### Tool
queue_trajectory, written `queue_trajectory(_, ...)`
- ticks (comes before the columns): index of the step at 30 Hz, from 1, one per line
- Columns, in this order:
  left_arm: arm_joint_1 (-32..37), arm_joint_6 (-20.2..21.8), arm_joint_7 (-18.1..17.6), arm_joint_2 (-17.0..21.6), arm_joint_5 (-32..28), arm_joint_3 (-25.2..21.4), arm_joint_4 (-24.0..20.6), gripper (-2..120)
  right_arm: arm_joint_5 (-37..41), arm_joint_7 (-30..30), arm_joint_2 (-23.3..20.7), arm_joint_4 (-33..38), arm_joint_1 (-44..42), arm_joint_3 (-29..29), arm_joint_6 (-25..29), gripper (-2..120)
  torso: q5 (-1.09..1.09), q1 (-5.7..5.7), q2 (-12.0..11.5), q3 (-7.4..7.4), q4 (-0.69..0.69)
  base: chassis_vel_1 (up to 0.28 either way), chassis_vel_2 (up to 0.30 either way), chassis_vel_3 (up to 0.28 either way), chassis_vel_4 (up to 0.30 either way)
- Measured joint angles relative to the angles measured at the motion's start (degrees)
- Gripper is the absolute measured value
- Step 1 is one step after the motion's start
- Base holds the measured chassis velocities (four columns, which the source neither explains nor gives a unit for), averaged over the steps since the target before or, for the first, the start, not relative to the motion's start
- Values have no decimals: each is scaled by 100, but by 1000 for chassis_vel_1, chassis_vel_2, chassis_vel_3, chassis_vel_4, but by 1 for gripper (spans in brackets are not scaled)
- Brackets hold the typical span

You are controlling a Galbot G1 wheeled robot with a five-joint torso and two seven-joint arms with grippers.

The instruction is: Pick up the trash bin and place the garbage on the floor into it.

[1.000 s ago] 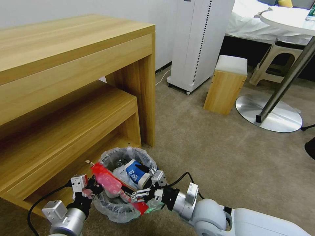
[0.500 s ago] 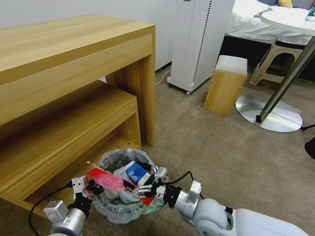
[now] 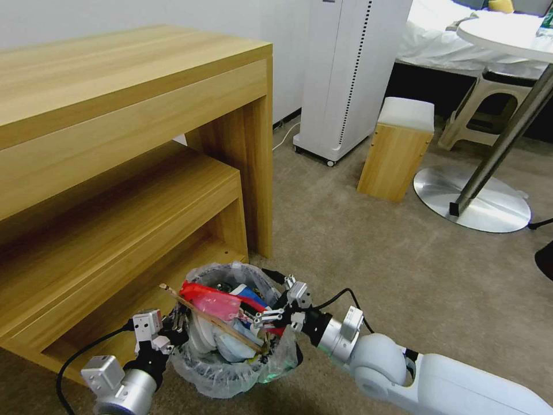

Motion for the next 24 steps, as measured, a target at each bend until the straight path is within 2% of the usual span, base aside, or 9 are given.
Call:
queue_trajectory(4, -3, -4, -1, -27, 21, 17, -6, 2, -410, -33, 17, -186, 62, 11, 35, 100, 2, 0, 0, 0, 0, 0, 0, 0, 0)
queue_trajectory(14, -64, -6, 5, -60, 31, 47, 20, 2, -502, -39, 18, -134, 2, -30, 93, 100, 1, 0, 0, 0, 0, 0, 0, 0, 0)
queue_trajectory(15, -59, -9, 13, -73, 31, 48, 33, 2, -758, -69, 39, -154, 56, 13, 96, 100, 1, 0, 0, 0, 0, 0, 0, 0, 0)
queue_trajectory(24, -36, -14, 42, -126, 85, 97, 9, 2, -1011, -102, 55, -300, 119, 117, 156, 100, 2, 0, 0, 0, 0, 0, 0, 0, 0)
